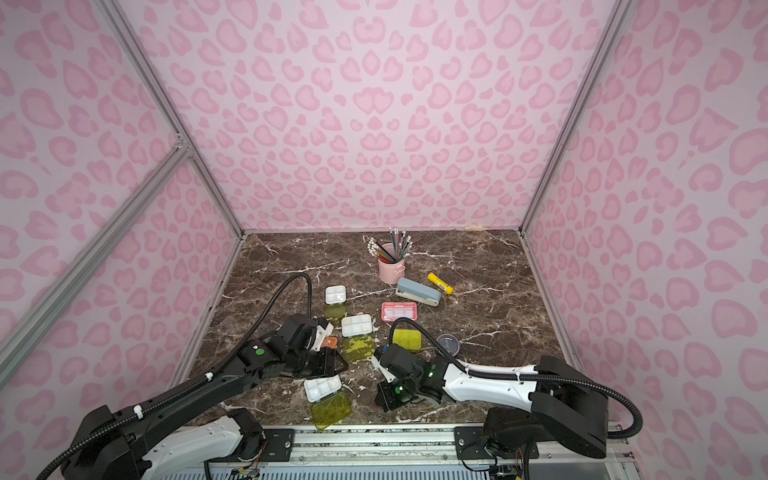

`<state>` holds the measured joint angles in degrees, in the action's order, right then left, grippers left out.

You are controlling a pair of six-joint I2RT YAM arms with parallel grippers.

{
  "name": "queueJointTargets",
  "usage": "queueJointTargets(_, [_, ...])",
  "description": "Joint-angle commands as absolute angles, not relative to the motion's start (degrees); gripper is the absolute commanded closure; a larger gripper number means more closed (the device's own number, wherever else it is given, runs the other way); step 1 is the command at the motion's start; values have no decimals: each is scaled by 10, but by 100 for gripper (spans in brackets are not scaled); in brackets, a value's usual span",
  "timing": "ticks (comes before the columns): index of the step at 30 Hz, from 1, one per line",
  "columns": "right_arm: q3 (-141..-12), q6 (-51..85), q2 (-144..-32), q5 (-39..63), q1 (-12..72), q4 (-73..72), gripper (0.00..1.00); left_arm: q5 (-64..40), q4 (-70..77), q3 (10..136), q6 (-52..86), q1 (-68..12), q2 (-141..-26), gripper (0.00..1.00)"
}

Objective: Close pillboxes
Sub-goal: Close the lid on the pillbox.

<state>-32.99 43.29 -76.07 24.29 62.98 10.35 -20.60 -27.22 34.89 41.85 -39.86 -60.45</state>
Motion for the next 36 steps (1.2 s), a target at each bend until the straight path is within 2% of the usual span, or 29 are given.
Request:
queueJointTargets(1, [-330, 426, -765, 245, 630, 91, 86, -208, -269, 346, 411, -399, -601, 45])
queueJointTargets(36, [-323, 427, -788, 251, 631, 72, 83, -209, -266, 337, 412, -398, -598, 45])
